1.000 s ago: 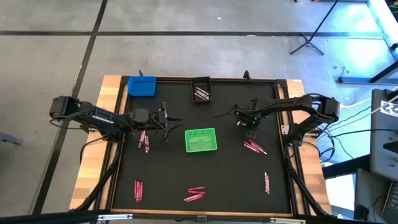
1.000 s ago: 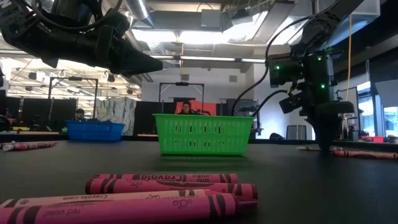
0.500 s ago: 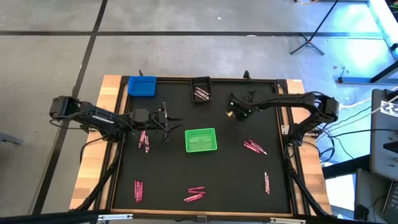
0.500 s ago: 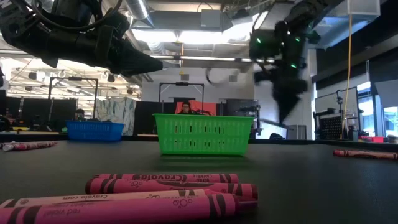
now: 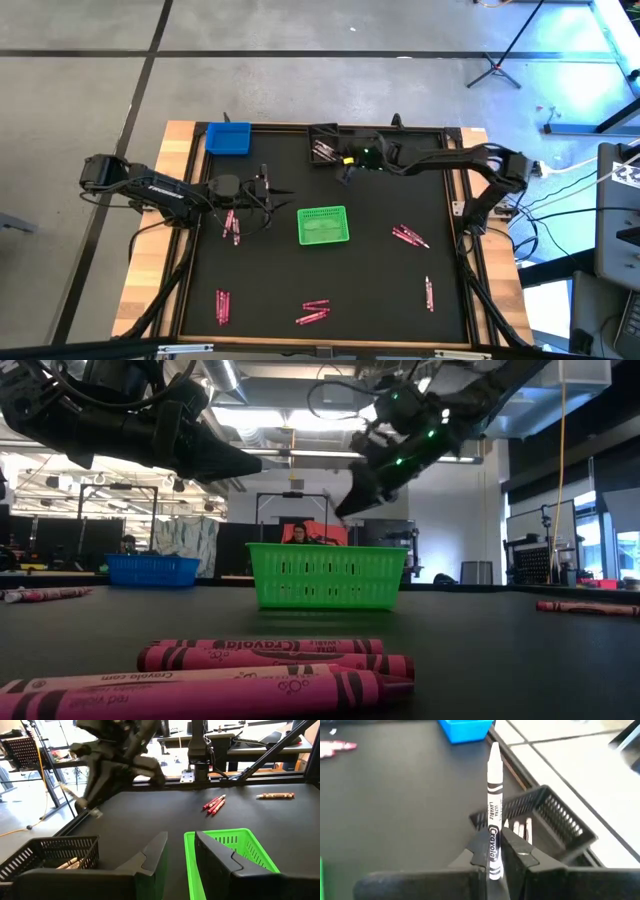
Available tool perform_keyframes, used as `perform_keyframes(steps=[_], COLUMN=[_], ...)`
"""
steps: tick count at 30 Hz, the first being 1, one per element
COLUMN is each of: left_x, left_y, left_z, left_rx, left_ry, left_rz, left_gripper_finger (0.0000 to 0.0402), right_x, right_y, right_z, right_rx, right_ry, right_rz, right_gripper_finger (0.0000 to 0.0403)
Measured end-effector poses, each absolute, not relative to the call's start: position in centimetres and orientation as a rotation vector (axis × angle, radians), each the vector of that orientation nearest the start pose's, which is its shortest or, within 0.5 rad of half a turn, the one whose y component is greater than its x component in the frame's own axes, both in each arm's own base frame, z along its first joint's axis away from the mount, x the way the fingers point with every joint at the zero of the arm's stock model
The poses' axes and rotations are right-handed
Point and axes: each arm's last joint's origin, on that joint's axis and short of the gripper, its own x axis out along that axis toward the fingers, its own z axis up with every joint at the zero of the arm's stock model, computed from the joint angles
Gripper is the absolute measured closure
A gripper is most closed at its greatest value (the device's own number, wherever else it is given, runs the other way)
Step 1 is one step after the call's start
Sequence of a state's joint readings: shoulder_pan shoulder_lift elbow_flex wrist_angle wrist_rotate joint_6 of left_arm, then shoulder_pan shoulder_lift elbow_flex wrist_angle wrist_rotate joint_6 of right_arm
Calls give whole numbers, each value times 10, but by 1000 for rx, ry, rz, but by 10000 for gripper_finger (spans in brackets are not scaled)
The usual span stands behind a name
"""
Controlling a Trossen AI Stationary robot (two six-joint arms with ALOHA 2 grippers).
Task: Sort crayons
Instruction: Put the white crayon into the black bin, then put the pink crayon into the blue bin
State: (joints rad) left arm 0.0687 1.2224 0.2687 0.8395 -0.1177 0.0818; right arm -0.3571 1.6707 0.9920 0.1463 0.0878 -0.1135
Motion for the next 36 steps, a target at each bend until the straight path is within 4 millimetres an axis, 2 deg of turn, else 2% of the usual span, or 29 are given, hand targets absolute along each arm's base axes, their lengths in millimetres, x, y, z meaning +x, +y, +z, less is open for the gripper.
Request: perform_keyframes(steps=[9, 17, 24, 26, 30, 36], left_x=[216, 216, 216, 216, 216, 216], left_y=[18, 18, 17, 16, 16, 17], left_z=[176, 176, 175, 175, 174, 174], left_rx=[83, 83, 80, 81, 80, 83], left_ry=[121, 122, 128, 128, 133, 142], left_rz=[185, 185, 145, 142, 142, 165], left_gripper_finger=[312, 312, 312, 311, 311, 310], right_x=[353, 353, 353, 351, 345, 331], right_y=[-150, -157, -157, -155, -142, -98], right_z=[170, 163, 162, 166, 191, 217], right_rx=[-38, -41, -56, -71, -117, -194], right_ry=[494, 490, 501, 528, 517, 475], right_rz=[-451, -496, -491, -476, -380, -197], right_gripper_finger=[370, 365, 290, 270, 249, 249])
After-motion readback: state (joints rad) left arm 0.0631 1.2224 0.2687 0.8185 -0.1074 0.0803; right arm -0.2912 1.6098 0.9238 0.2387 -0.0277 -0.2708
